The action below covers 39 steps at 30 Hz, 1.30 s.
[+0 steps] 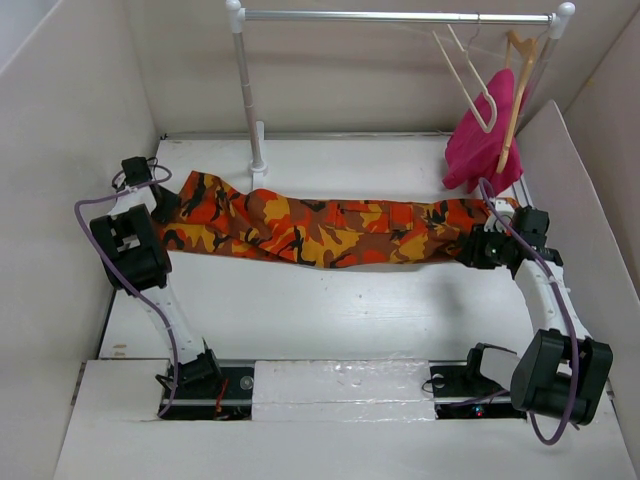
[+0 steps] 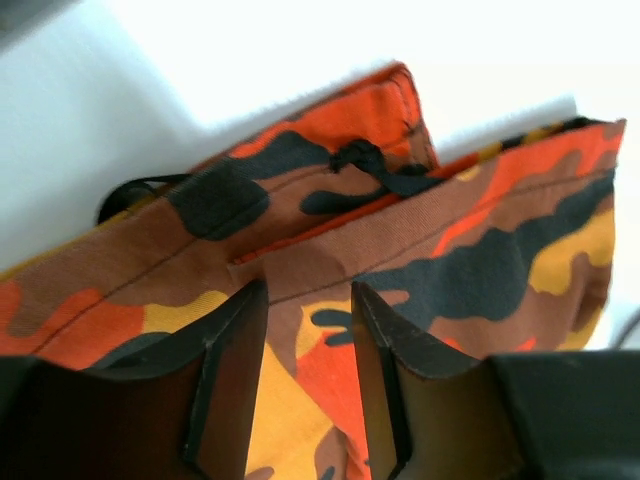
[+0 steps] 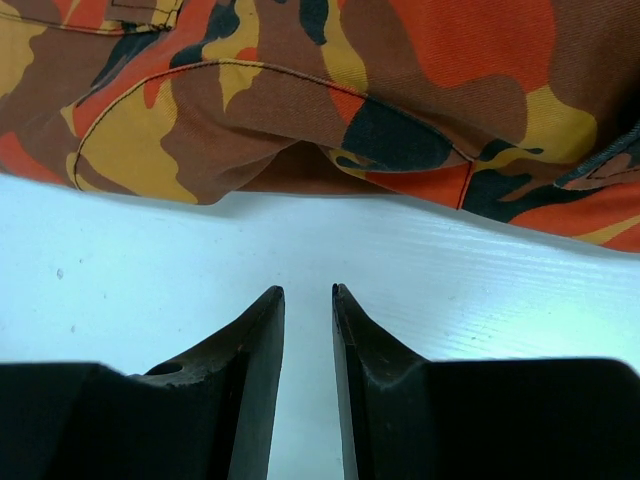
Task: Place the trousers on the hanger
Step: Fold the trousers at the center of the board.
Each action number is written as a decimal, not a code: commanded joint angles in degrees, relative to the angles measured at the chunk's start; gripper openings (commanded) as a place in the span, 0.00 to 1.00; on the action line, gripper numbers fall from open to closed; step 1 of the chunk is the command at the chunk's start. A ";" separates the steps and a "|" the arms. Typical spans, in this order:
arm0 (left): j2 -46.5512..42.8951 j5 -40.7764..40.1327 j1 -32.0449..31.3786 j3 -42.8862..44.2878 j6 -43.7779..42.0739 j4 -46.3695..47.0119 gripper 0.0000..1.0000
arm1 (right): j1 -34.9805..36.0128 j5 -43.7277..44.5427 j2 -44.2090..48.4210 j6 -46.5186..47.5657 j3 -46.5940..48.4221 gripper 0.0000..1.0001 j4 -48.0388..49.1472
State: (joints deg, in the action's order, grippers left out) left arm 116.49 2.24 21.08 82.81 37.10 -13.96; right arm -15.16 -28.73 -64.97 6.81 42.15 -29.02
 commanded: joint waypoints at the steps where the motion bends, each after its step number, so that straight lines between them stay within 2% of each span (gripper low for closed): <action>1: -2.05 -4.50 0.10 -0.63 1.31 -1.51 0.36 | 0.83 -0.45 0.28 2.15 1.53 0.31 0.01; 4: -2.23 -5.83 0.10 -0.54 1.22 -1.68 0.39 | 0.83 -0.01 0.28 2.51 1.62 0.31 -0.25; 10: -5.30 -8.47 0.10 -1.59 1.22 -1.07 0.36 | 1.88 0.16 0.37 3.12 1.71 0.31 -0.69; 22: -0.65 -7.08 -1.04 1.74 0.86 -2.48 0.31 | 3.73 0.60 -1.30 2.68 2.67 0.31 0.10; 24: -0.47 -6.73 -1.04 1.57 1.13 -1.78 0.27 | 4.35 0.78 -1.39 2.60 2.94 0.31 0.01; 25: -0.64 -6.20 -1.04 1.40 1.13 -1.43 0.21 | 4.35 0.78 -1.47 2.68 3.02 0.31 0.01; 26: -0.91 -6.02 -1.04 1.39 1.13 -1.25 0.15 | 4.87 0.78 -1.65 2.68 3.02 0.31 0.10; 27: -1.17 -6.02 -1.04 1.57 1.39 -1.51 0.00 | 5.40 0.87 -1.83 2.77 3.02 0.31 -0.07; 34: -6.79 -5.93 -1.57 1.40 1.22 -2.30 0.00 | 7.77 0.61 -2.70 3.30 1.27 0.31 0.36; 39: -16.71 -8.47 -1.57 -2.99 1.31 -1.08 0.00 | 7.77 0.34 -2.27 4.44 0.48 0.31 -0.34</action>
State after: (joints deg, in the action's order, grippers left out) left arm 109.54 -4.29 19.86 81.12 38.26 -16.08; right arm -7.79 -27.86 -67.68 9.54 42.57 -29.61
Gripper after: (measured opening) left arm 0.005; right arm 0.308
